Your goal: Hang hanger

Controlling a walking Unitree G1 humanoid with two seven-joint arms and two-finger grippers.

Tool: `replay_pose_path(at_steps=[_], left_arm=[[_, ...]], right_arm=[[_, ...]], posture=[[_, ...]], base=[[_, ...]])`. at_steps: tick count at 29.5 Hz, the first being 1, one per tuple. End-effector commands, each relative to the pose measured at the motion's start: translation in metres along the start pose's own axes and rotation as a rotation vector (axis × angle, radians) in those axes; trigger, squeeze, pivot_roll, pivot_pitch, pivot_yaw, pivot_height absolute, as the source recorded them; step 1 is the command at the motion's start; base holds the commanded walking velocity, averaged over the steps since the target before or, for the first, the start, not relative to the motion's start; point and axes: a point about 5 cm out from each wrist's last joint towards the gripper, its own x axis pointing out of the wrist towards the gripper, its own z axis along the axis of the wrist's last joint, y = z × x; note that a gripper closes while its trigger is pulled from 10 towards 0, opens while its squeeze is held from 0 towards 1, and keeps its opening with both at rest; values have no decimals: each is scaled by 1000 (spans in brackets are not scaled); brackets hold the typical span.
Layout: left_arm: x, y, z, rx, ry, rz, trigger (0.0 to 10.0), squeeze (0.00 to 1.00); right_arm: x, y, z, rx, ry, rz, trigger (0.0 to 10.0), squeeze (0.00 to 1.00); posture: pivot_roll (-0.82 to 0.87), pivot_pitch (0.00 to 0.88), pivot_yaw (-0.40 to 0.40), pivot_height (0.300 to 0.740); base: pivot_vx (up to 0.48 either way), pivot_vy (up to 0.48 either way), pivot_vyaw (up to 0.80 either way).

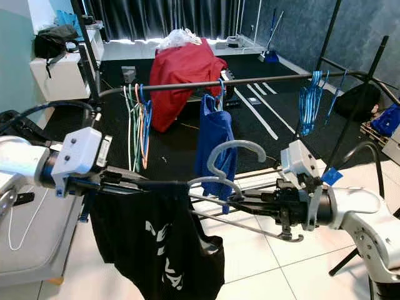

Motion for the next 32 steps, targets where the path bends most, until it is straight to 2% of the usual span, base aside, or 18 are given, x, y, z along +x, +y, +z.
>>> replay_pose_path(at_steps=[1, 2, 3, 6, 8, 10, 12, 14, 16, 17, 18, 19, 20, 21, 24, 25, 27, 32], left_arm=[[6, -2, 16, 49, -80, -44, 10000, 0], [4, -3, 18, 1, -112, -69, 10000, 1000], [1, -4, 21, -47, -151, -90, 10000, 1000], [-7, -2, 24, -104, -218, -100, 10000, 1000], [-10, 3, 23, -114, -241, -72, 10000, 1000], [-22, 13, 19, -152, -303, 8, 10000, 1000], [-22, 13, 19, -152, -303, 8, 10000, 1000], [-32, 17, 19, -186, -363, 52, 10000, 1000], [-32, 17, 19, -186, -363, 52, 10000, 1000], [-42, 20, 21, -207, -414, 96, 10000, 1000], [-42, 20, 21, -207, -414, 96, 10000, 1000], [-53, 25, 20, -224, -449, 167, 10000, 1000], [-53, 25, 20, -224, -449, 167, 10000, 1000], [-65, 29, 16, -240, -451, 251, 10000, 1000], [-73, 31, 12, -249, -446, 305, 10000, 1000], [-85, 33, -1, -286, -435, 406, 10000, 1000], [-99, 28, -22, -358, -438, 515, 10000, 1000], [-101, 19, -34, -409, -449, 536, 10000, 1000]], right_arm=[[3, 0, 5, -19, -27, -12, 0, 0], [4, 0, 6, -20, -32, -12, 0, 0], [3, 0, 8, -21, -37, -12, 0, 0], [3, 1, 10, -24, -42, -7, 0, 0], [3, 1, 11, -26, -43, -6, 0, 0], [1, 1, 17, -41, -53, -7, 0, 0], [1, 1, 17, -41, -53, -7, 0, 0], [-2, 0, 22, -52, -67, -15, 0, 0], [-2, 0, 22, -52, -67, -15, 0, 0], [-4, 1, 24, -56, -72, -18, 0, 0], [-4, 1, 24, -56, -72, -18, 0, 0], [-6, 1, 27, -61, -81, -23, 0, 0], [-6, 1, 27, -61, -81, -23, 0, 0], [-7, 1, 30, -65, -90, -27, 0, 0], [-8, 1, 32, -69, -96, -29, 0, 0], [-10, 1, 36, -73, -114, -31, 0, 0], [-13, 2, 41, -77, -146, -38, 0, 0], [-15, 2, 45, -79, -172, -46, 0, 0]], posture=[[-43, 0, -19, 740], [-46, 0, -17, 740], [-48, 0, -16, 740], [-48, 0, -16, 740], [-48, 0, -16, 740], [-48, 0, -16, 740], [-48, 0, -16, 740], [-51, 0, -17, 740], [-51, 0, -17, 740], [-42, 0, -22, 740], [-42, 0, -22, 740], [-42, 0, -22, 740], [-42, 0, -22, 740], [-37, 4, -23, 740], [-36, 5, -22, 740], [-36, 8, -23, 740], [-40, 11, -23, 740], [-40, 11, -23, 740]], base=[[0, 0, 0], [0, 0, 0], [0, 0, 0], [0, 0, 0], [0, 0, 0], [0, 0, 0], [0, 0, 0], [0, 0, 0], [0, 0, 0], [0, 0, 0], [0, 0, 0], [0, 0, 0], [0, 0, 0], [0, 0, 0], [0, 0, 0], [0, 0, 0], [0, 0, 0], [0, 0, 0]])
